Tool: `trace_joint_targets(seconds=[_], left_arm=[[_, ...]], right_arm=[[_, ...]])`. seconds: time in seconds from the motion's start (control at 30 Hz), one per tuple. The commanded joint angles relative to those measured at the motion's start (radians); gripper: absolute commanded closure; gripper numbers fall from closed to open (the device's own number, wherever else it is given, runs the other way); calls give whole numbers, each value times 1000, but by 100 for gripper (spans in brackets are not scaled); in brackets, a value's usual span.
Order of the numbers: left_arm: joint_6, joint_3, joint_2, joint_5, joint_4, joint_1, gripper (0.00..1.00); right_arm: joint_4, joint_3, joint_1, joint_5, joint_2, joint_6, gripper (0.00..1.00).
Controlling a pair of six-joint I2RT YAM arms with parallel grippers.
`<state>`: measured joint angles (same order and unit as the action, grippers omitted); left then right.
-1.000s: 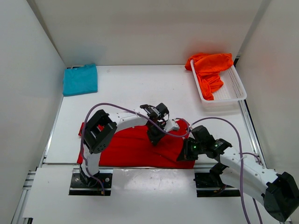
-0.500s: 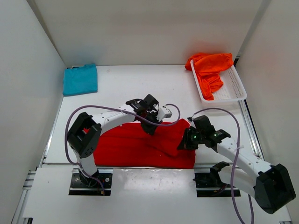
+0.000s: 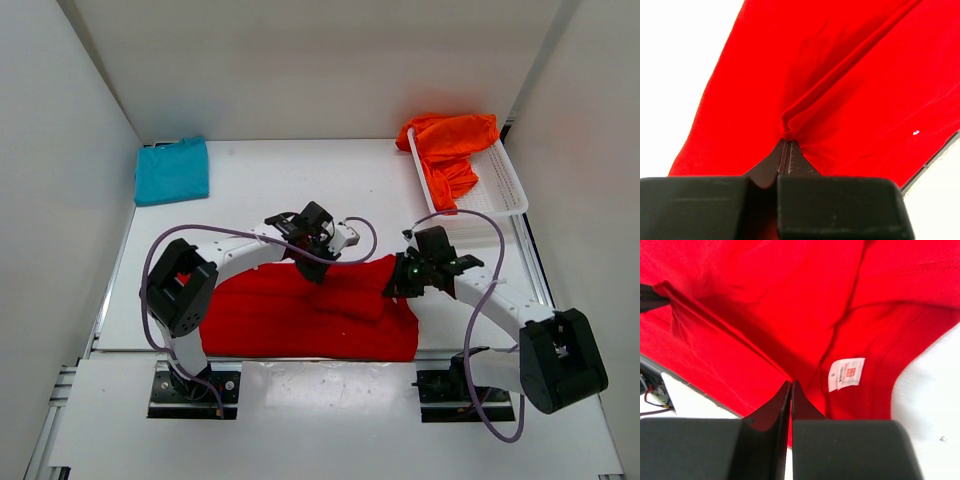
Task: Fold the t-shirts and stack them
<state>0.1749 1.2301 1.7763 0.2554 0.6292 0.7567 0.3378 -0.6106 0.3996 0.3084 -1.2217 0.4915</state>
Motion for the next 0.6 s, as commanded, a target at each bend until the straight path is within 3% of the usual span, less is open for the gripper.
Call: trace_joint_targets(seconds=[0.0, 0.03, 0.13, 0.2, 0.43, 0.57], left_arm=[[0, -21, -29, -36, -31, 7, 100], [-2, -17, -28, -42, -37, 6, 100], [-9, -6, -9, -77, -31, 3, 98], [-8, 5, -3, -113, -28, -2, 93], [11, 6, -29, -177, -10, -16, 54], [26, -7, -52, -159, 4, -5, 44]], right_arm=[[-28, -34, -13, -25, -28, -48, 100], [-42, -38, -21, -28, -36, -48, 99], [-33, -69, -38, -41, -61, -56, 71], [-5, -84, -36, -64, -64, -66, 61], [46, -42, 19, -109, 98, 5, 64], [47, 24, 82, -80, 171, 113, 59]])
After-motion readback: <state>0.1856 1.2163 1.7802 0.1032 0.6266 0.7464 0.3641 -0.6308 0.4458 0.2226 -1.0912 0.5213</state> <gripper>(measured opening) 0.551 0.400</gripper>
